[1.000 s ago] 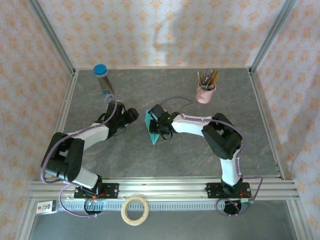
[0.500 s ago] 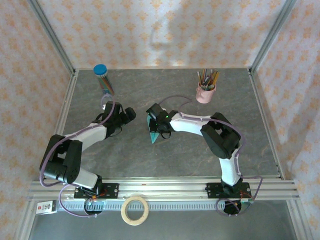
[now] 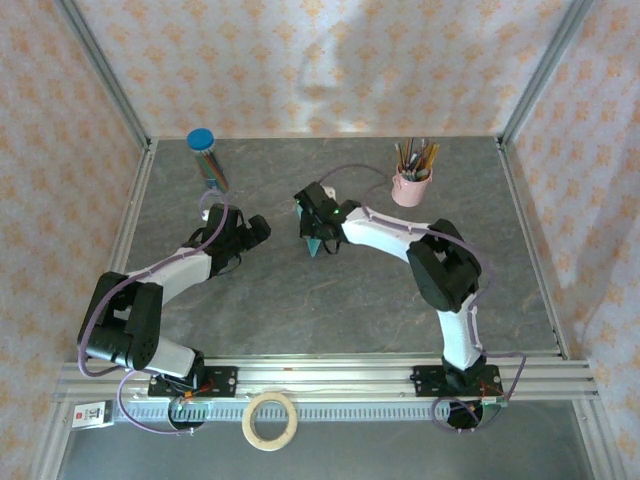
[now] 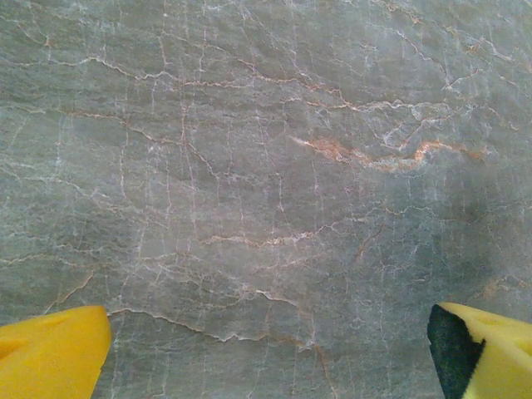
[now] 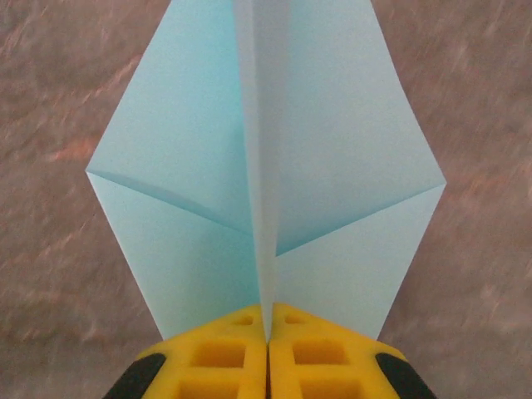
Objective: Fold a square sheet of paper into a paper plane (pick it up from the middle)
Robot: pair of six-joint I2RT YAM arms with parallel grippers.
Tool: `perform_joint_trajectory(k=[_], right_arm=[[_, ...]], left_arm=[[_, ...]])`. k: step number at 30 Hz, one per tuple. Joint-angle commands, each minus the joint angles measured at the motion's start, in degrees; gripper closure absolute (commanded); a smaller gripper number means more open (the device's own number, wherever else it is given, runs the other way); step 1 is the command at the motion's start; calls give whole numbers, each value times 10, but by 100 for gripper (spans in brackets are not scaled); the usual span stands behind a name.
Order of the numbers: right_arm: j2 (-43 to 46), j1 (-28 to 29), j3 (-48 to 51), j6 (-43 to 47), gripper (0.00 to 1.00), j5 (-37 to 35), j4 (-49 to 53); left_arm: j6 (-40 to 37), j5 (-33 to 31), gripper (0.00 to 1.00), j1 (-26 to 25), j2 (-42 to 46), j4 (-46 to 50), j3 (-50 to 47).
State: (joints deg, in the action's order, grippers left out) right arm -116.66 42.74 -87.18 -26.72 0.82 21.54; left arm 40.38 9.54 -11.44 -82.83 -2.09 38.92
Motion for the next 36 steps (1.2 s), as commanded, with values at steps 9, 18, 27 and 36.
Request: perform_joint_trajectory(k=[9, 18, 27, 36], right_arm=[[-109, -68, -120, 115, 93, 1, 71], [-164, -82, -176, 126, 89, 8, 104], [-182, -82, -188, 122, 82, 1, 118], [-195, -83, -194, 125, 76, -10, 119]], left_arm=[[-26, -8, 1, 8, 7, 29, 0], [-28, 2, 1, 8, -1, 26, 3], [-28, 8, 1, 8, -12, 23, 6], [-26, 11, 1, 8, -17, 20, 6]])
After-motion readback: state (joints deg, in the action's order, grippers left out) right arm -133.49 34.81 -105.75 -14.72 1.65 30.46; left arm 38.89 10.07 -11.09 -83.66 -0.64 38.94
